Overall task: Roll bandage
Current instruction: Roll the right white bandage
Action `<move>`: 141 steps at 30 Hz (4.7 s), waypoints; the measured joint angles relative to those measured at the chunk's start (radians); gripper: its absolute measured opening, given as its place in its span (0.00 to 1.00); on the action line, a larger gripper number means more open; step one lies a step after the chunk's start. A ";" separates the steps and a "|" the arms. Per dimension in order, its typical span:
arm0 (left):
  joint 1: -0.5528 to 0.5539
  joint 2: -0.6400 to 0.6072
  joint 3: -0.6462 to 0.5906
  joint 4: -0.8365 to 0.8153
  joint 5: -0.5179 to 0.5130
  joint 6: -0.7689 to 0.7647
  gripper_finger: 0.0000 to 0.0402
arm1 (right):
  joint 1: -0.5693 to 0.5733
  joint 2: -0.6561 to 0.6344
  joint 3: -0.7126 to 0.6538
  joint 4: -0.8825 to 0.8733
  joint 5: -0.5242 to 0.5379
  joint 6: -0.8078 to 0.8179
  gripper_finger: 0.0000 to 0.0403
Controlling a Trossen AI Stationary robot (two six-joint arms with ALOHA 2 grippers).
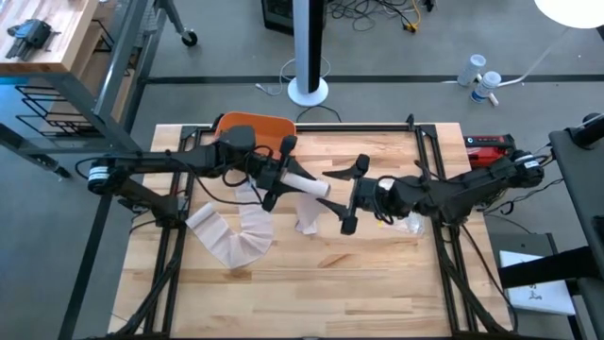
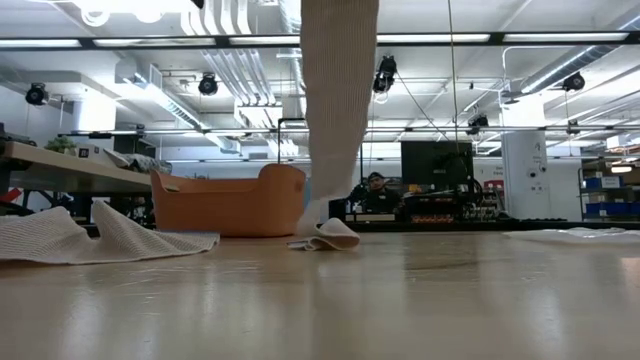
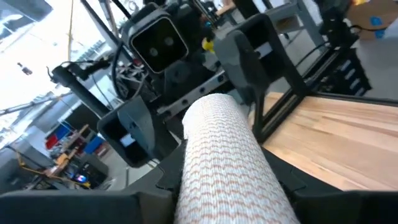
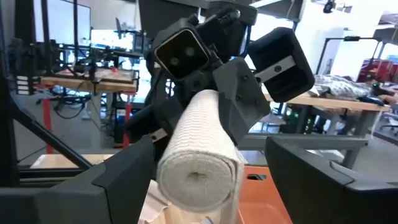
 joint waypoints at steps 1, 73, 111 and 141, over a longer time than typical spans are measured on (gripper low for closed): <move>0.000 0.005 0.000 0.005 -0.018 0.000 0.30 | -0.004 0.000 0.000 -0.001 0.000 -0.003 0.73; -0.108 -0.019 -0.017 -0.126 -0.163 -0.252 0.01 | -0.073 -0.229 0.348 -0.468 -0.260 -0.084 0.23; -0.356 -0.322 -0.020 -0.391 -0.345 -0.319 0.32 | 0.034 0.037 0.710 -0.611 -0.429 0.097 0.22; -0.327 -0.298 -0.028 -0.398 -0.363 -0.281 0.33 | -0.110 -0.038 0.209 -0.573 -0.311 -0.064 0.22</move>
